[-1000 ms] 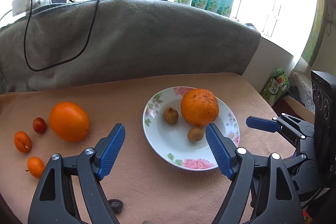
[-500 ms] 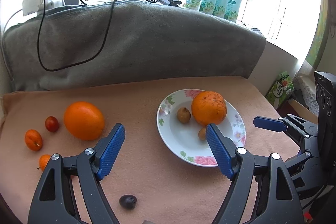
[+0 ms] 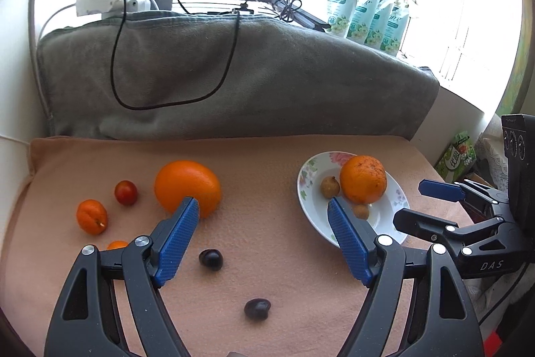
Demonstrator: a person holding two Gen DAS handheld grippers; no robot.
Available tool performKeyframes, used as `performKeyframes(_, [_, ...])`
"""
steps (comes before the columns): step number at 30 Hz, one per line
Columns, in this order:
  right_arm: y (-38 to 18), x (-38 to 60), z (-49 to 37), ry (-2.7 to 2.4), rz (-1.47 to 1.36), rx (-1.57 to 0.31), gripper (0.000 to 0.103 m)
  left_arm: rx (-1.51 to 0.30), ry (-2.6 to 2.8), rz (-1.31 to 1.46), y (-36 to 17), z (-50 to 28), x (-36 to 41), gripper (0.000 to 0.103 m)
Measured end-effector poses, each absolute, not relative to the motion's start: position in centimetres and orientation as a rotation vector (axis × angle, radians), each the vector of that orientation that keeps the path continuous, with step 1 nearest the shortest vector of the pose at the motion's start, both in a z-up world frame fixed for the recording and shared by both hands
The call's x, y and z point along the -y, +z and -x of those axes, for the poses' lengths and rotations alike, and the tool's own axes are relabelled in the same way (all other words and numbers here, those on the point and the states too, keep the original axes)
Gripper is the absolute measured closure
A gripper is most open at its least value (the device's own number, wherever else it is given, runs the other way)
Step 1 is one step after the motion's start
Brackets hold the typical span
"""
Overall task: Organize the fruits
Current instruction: 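Move both tools back toward the remaining fruits and the big oval orange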
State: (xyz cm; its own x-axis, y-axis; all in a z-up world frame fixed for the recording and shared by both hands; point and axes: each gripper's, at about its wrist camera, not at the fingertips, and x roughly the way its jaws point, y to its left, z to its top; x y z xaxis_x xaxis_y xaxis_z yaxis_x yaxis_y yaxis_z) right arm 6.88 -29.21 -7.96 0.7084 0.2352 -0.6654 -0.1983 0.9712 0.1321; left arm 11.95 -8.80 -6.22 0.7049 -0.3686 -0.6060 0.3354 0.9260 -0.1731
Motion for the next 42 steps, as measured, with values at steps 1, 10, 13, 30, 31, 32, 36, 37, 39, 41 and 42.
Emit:
performKeyframes(1, [-7.8,29.1,-7.0,0.247,-0.056,-0.744,0.011,-0.683,-0.381,0.056,-6.2,-11.9,8.2,0.023])
performKeyframes(10, [-7.0,28.0,-8.8,0.312,-0.103,-0.749,0.011,-0.695,-0.272,0.11,-7.1,-11.9,1.7,0.024])
performKeyframes(13, [-7.0,27.5,-9.7,0.339,-0.124,-0.762,0.011,-0.698,-0.247,0.135,-7.5,-12.1,0.0,0.024])
performKeyframes(30, [-9.2,22.3,-17.5,0.507,-0.217,-0.922,0.011,-0.76,-0.299,0.239,-9.9,-14.2,-0.5,0.024])
performKeyframes(31, [-9.4,22.0,-18.0,0.514,-0.224,-0.935,0.011,-0.765,-0.307,0.245,-10.1,-14.5,-0.4,0.024])
performKeyframes(32, [-9.5,21.6,-18.5,0.518,-0.225,-0.946,0.011,-0.77,-0.313,0.252,-10.2,-14.7,-0.2,0.024])
performKeyframes(36, [-9.9,20.0,-20.2,0.533,-0.22,-0.967,0.011,-0.798,-0.345,0.292,-10.9,-15.8,0.2,0.024])
performKeyframes(37, [-10.1,19.7,-20.7,0.534,-0.227,-0.973,0.011,-0.8,-0.351,0.297,-11.0,-16.1,0.4,0.024])
performKeyframes(39, [-10.5,19.3,-21.6,0.538,-0.247,-0.988,0.011,-0.81,-0.362,0.3,-11.3,-16.6,0.7,0.024])
performKeyframes(41, [-11.0,18.9,-22.3,0.544,-0.268,-1.003,0.011,-0.82,-0.376,0.308,-11.6,-17.1,1.0,0.024])
performKeyframes(42, [-11.2,18.6,-22.7,0.549,-0.28,-1.011,0.014,-0.826,-0.38,0.312,-11.8,-17.4,1.1,0.024])
